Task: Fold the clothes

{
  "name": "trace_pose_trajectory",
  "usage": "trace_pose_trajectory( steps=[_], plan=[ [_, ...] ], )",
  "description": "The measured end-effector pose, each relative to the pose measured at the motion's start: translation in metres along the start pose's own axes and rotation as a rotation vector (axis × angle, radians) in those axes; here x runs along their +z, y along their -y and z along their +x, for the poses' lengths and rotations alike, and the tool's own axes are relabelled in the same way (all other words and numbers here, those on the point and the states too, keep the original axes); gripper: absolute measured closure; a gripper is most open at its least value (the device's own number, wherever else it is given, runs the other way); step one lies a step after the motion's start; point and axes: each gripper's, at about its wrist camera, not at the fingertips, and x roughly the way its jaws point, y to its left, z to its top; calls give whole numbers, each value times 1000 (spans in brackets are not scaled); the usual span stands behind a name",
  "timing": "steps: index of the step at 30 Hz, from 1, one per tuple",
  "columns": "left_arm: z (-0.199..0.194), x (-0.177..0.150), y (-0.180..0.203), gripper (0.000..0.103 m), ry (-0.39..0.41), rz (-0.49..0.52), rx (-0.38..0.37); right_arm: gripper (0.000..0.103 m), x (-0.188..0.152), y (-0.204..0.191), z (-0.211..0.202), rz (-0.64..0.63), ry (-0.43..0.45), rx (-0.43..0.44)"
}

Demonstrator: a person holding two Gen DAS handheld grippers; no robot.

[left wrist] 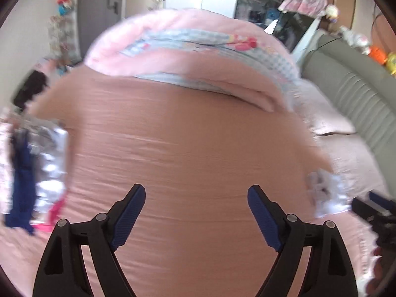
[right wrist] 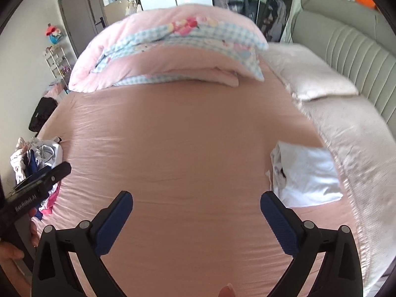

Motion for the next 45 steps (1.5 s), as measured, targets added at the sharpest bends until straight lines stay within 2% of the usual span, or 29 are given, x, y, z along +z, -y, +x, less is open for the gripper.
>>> trace_pose_trajectory(
  steps=[2, 6, 12, 15, 17, 21, 24, 29, 34, 37, 45],
  plan=[
    [-25, -6, -8, 19, 29, 32, 15, 0, 0, -18, -19, -18, 11, -4],
    [-76, -24, -25, 19, 78, 40, 20, 0, -17, -39, -59, 0, 26, 56],
    [-156, -71, -53, 19, 85, 5, 79, 0, -88, -66, -134, -20, 98, 48],
    [-191, -100, -57, 19, 137, -6, 101, 0, -128, -79, -151, -23, 77, 63],
    [-205, -116, -60, 19, 135, -10, 94, 0, -156, -85, -163, -19, 94, 65],
    [-224, -143, -65, 19, 122, -44, 37, 0, -195, -103, -180, -59, 93, 34],
    [-233, -160, -63, 18, 120, -31, 58, 0, -210, -105, -185, -48, 59, 40],
    [-248, -193, -55, 18, 123, -18, 85, 0, -236, -99, -200, -42, 55, 42],
    [-251, -220, -46, 18, 98, -18, 67, 0, -261, -98, -204, -48, 27, 24],
    [-248, -227, -44, 18, 73, -38, 13, 0, -270, -101, -203, -79, 16, 4],
    [-250, -227, -37, 18, 97, -36, -6, 0, -276, -105, -202, -123, 3, 9]
  ],
)
